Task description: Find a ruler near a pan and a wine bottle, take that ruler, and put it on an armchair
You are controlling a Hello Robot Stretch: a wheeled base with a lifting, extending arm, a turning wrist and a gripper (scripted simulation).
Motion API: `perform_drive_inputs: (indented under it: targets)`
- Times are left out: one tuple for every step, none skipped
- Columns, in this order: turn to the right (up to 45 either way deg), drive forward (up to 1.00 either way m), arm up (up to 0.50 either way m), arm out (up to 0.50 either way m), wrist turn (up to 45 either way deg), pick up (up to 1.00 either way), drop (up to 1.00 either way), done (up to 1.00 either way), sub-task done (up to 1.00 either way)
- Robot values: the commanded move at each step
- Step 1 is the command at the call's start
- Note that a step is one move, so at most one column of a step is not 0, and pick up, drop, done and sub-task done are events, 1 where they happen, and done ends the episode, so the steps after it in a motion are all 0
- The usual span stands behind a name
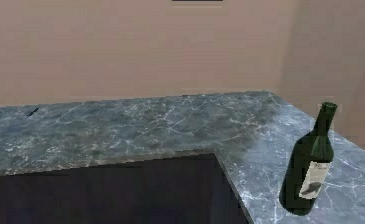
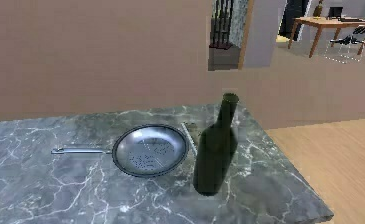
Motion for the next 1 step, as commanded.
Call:
perform_drive_inputs:
  targets:
    - [0.0, 0.0, 0.5, 0.0, 0.0, 0.0, 0.0, 0.0, 0.0]
